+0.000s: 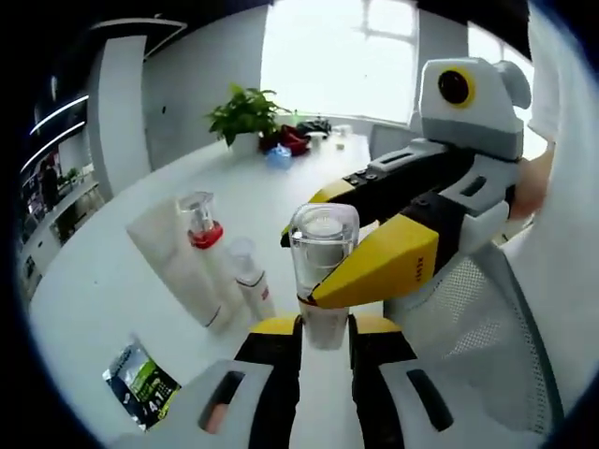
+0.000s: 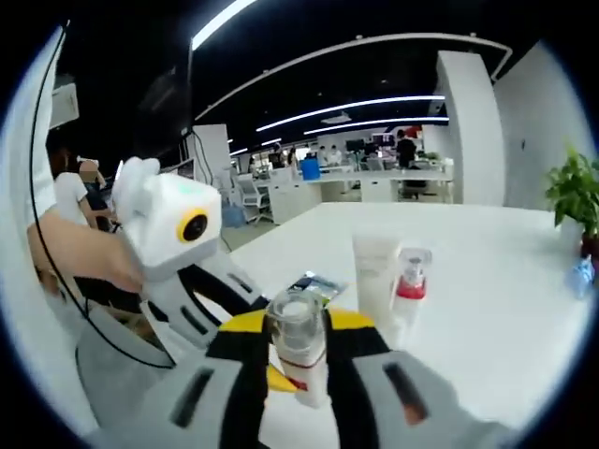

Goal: Arrange the skincare products in the storage area until every visible bottle or jar stands upright without overlapping.

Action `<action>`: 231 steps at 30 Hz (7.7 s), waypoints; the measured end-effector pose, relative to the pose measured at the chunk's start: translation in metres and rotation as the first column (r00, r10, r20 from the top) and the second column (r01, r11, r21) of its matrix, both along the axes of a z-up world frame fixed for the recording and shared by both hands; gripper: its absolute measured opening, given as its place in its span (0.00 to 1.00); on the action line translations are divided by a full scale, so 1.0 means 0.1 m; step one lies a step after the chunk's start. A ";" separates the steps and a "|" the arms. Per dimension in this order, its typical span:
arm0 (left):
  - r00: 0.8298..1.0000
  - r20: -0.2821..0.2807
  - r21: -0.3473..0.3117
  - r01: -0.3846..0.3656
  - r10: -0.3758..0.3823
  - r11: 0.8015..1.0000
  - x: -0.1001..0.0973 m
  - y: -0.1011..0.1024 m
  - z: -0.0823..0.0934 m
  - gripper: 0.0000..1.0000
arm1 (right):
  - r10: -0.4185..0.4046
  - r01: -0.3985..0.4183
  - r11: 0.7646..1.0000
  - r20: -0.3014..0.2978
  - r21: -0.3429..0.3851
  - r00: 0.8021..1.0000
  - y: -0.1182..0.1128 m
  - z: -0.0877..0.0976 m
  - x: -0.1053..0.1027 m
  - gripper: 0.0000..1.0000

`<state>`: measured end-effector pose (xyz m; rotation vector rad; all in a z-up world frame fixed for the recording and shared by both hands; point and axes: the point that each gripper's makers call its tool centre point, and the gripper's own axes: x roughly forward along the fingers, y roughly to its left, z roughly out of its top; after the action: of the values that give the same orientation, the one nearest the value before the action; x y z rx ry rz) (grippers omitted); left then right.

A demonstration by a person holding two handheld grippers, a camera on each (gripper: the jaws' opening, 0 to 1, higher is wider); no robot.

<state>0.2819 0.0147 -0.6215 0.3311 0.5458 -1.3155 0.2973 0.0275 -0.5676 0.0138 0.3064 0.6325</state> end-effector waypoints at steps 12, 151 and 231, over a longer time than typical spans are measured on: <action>0.999 -0.017 0.063 0.032 -0.031 0.997 0.03 0.00 -0.35 0.16 | 0.011 -0.012 1.000 -0.066 -0.023 0.998 0.01 -0.37 0.05 0.23; 0.984 0.110 -0.094 -0.129 0.139 0.987 0.12 -0.08 0.26 0.21 | 0.180 -0.180 0.984 0.011 -0.005 0.984 -0.03 0.27 0.10 0.18; 0.996 0.059 0.029 0.069 -0.071 0.997 0.82 -0.17 -0.73 0.18 | -0.029 0.032 0.999 -0.146 0.015 0.989 -0.57 -0.46 0.06 0.70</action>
<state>0.3637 -0.0023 -0.6946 0.4140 0.5060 -1.3621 0.3030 -0.0297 -0.6139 0.0814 0.4416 0.6048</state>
